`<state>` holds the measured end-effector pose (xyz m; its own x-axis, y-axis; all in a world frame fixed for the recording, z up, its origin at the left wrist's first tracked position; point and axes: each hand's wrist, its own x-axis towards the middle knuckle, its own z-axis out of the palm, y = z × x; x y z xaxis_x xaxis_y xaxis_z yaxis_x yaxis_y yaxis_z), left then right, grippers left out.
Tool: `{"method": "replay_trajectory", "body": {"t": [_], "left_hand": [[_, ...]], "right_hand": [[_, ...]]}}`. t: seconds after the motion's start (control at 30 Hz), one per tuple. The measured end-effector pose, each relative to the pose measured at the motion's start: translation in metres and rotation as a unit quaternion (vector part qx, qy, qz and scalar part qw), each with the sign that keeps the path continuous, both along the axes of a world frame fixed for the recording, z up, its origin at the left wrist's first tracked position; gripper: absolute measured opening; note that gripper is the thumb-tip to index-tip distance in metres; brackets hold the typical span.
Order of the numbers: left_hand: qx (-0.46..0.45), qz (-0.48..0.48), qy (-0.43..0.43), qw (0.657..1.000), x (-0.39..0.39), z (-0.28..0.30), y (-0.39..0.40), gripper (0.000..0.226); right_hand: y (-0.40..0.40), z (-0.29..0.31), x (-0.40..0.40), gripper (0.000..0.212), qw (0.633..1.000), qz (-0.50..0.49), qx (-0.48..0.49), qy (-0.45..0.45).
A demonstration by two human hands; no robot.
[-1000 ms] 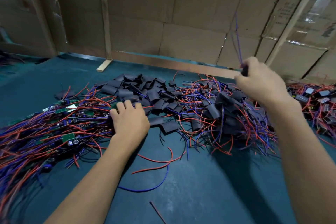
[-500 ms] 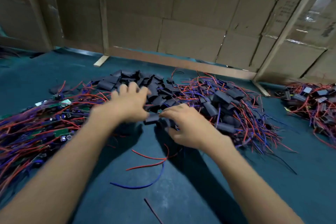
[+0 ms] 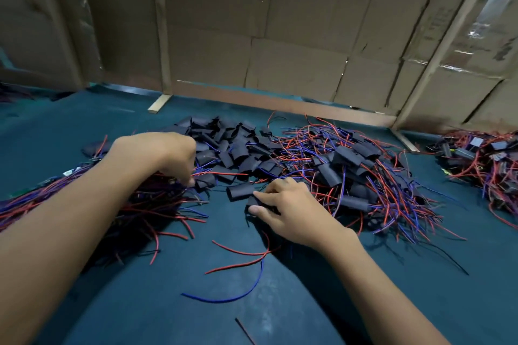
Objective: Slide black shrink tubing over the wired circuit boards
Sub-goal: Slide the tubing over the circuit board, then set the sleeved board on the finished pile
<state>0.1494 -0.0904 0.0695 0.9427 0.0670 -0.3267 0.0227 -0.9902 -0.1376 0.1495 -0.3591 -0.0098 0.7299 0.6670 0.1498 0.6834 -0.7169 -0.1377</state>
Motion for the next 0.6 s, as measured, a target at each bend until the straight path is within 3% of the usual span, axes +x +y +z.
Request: {"method": "replay_trajectory", "body": {"t": [0.07, 0.17, 0.33, 0.5, 0.6], "left_hand": [[-0.044, -0.008, -0.009, 0.999, 0.005, -0.005, 0.0, 0.042], [-0.084, -0.053, -0.034, 0.994, 0.013, -0.023, -0.005, 0.035], [-0.124, -0.058, -0.065, 0.988, 0.024, -0.029, -0.009, 0.024], [-0.18, -0.024, -0.033, 0.983, 0.034, -0.007, -0.019, 0.01], [-0.199, 0.013, 0.004, 0.98, 0.036, -0.007, -0.029, 0.022]], "right_hand": [[0.004, -0.002, -0.002, 0.046, 1.0, 0.006, -0.002, -0.002], [0.006, 0.0, -0.002, 0.051, 1.0, -0.009, 0.019, 0.022], [0.016, 0.031, 0.016, 0.058, 0.998, -0.015, -0.024, 0.062], [0.017, 0.072, 0.049, 0.032, 0.982, -0.073, 0.037, 0.171], [0.005, 0.082, 0.063, 0.024, 0.967, -0.1, 0.101, 0.212]]}}
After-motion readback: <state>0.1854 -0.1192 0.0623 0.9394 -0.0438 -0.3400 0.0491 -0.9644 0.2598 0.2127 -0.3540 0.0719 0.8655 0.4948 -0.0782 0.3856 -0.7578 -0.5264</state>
